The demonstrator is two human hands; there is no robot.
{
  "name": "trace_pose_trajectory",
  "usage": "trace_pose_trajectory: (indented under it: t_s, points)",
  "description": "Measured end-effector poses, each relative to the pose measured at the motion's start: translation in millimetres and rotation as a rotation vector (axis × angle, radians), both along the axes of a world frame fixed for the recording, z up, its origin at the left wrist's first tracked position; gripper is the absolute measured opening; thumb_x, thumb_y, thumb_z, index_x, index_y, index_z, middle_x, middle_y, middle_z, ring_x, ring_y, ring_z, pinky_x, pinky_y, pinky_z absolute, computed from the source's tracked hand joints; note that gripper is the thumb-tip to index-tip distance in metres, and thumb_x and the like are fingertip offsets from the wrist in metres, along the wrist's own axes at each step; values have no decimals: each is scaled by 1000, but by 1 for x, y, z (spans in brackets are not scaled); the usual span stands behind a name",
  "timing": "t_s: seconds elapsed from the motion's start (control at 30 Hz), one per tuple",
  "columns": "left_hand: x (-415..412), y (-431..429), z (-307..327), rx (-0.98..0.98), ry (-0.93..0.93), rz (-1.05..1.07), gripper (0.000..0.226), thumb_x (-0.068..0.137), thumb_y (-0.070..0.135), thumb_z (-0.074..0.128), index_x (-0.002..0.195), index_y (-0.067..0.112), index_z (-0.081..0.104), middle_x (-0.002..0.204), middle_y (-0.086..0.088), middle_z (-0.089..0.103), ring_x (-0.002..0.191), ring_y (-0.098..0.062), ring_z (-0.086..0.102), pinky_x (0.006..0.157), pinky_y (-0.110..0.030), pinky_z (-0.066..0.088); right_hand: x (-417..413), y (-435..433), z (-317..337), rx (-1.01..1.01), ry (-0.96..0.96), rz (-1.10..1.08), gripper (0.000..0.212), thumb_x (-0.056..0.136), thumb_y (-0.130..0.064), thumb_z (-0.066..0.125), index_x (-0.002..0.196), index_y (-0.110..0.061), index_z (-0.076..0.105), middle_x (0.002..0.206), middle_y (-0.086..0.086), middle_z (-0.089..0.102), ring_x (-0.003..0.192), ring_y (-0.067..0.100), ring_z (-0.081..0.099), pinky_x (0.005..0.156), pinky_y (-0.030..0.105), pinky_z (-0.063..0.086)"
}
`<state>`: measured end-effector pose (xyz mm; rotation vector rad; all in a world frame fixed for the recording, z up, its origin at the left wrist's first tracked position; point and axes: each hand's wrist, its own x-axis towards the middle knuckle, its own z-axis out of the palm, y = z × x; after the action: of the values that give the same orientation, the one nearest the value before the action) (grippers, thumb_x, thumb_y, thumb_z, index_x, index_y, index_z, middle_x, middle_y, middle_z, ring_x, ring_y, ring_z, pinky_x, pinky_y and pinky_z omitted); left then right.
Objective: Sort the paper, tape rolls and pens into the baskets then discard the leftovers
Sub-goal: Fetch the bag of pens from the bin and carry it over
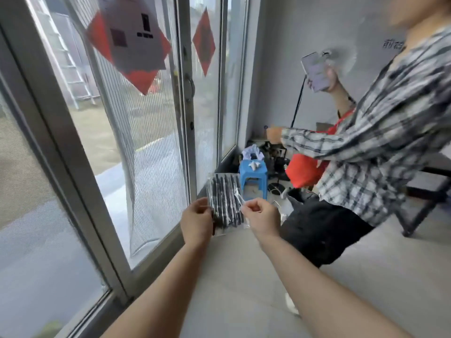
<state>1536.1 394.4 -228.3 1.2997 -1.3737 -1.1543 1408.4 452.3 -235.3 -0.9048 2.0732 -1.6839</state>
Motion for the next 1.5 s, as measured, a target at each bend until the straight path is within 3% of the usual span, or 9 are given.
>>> trace_pose_trajectory:
  t_s: [0.1,0.33,0.57,0.8,0.9,1.0,1.17,1.27,1.5]
  points:
    - [-24,9,1,11,37,-41,28,83,2,58,104,16,71,84,0,72,84,-26,69,84,-44,55,-24,10,1,-14,-5,-17,26,73,-10,75,57,-27,63,59,-12,63,62,11,58,67,31,50]
    - [-80,29,2,-6,15,-83,31,83,5,58,109,15,71,99,-4,75,86,-17,68,84,-33,54,-76,40,3,-21,6,-94,20,72,-11,75,60,-23,65,63,-6,66,63,11,59,69,31,50]
    - [-150,57,6,-9,1,-174,32,78,5,57,102,18,73,82,4,73,83,-17,69,85,-34,54,-139,78,1,-1,-9,-202,21,72,-16,74,57,-27,64,63,-13,66,66,8,61,62,23,47]
    - [-230,87,7,-28,21,-260,27,76,5,59,74,29,69,53,25,64,53,11,58,50,-4,41,-213,114,3,21,-19,-281,20,72,-16,74,58,-26,64,65,-11,68,71,15,66,72,32,53]
    - [-268,100,7,-42,19,-280,26,79,6,58,91,22,75,63,10,68,53,-7,55,57,-24,44,-246,134,7,21,17,-317,19,72,-15,73,58,-24,64,65,-9,68,70,16,65,67,28,51]
    - [-306,112,4,-61,12,-302,29,82,8,55,102,17,74,78,-3,73,58,-18,57,59,-24,41,-276,155,10,20,41,-346,17,73,-15,74,61,-22,66,64,-10,68,66,11,62,61,23,47]
    - [-361,133,-1,-44,-5,-370,26,85,11,56,100,24,72,81,1,72,56,-8,55,51,-21,41,-325,185,9,30,30,-408,12,74,-16,75,67,-23,68,69,-9,69,70,12,63,70,27,50]
    - [-396,143,2,-50,11,-417,25,84,9,56,93,25,71,73,14,66,58,3,54,49,-5,39,-356,198,6,16,31,-447,16,75,-14,77,67,-25,67,70,-9,68,72,13,64,70,25,50]
    - [-487,148,0,-12,46,-542,28,87,5,58,109,14,72,90,-2,73,64,-8,61,52,-10,46,-434,214,2,-8,68,-523,18,76,-13,76,68,-26,66,71,-10,67,72,13,64,71,26,53]
